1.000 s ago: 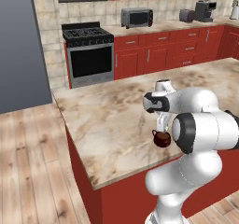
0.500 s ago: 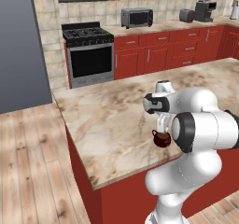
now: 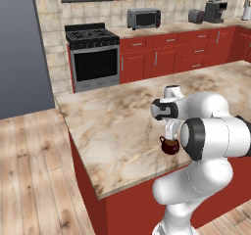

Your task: Pick up the marshmallow and place it in the cup of hot chocolate on the dining counter.

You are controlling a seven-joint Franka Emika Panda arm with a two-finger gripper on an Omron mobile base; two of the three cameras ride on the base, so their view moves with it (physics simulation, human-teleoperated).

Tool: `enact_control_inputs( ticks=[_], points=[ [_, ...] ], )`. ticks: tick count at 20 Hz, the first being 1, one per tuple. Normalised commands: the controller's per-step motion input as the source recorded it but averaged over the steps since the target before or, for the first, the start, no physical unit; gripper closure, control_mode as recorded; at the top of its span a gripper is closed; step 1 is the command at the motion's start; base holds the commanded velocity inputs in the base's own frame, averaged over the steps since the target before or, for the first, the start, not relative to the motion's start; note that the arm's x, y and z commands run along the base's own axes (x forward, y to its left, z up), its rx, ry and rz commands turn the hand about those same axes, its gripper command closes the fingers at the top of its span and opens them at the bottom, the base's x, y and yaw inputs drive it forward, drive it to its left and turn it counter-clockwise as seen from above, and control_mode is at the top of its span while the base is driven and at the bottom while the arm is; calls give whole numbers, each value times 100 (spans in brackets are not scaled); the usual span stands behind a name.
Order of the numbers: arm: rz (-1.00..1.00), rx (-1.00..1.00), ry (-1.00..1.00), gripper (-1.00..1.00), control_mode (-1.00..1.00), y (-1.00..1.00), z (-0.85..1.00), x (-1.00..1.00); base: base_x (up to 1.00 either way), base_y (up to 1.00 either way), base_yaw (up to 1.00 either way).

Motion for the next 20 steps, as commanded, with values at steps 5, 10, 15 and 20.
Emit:
enact_control_inputs(
  ticks=[5,10,15,20],
  points=[
    [0,0,-1,-100,-100,-4,0,-8,0,0,0],
    [0,0,-7,-100,-100,0,0,-17,0,0,0],
    [0,0,-19,-100,-100,0,18,-16,0,0,0],
    [0,0,-29,-100,-100,12,31,-19,0,0,0]
  ],
)
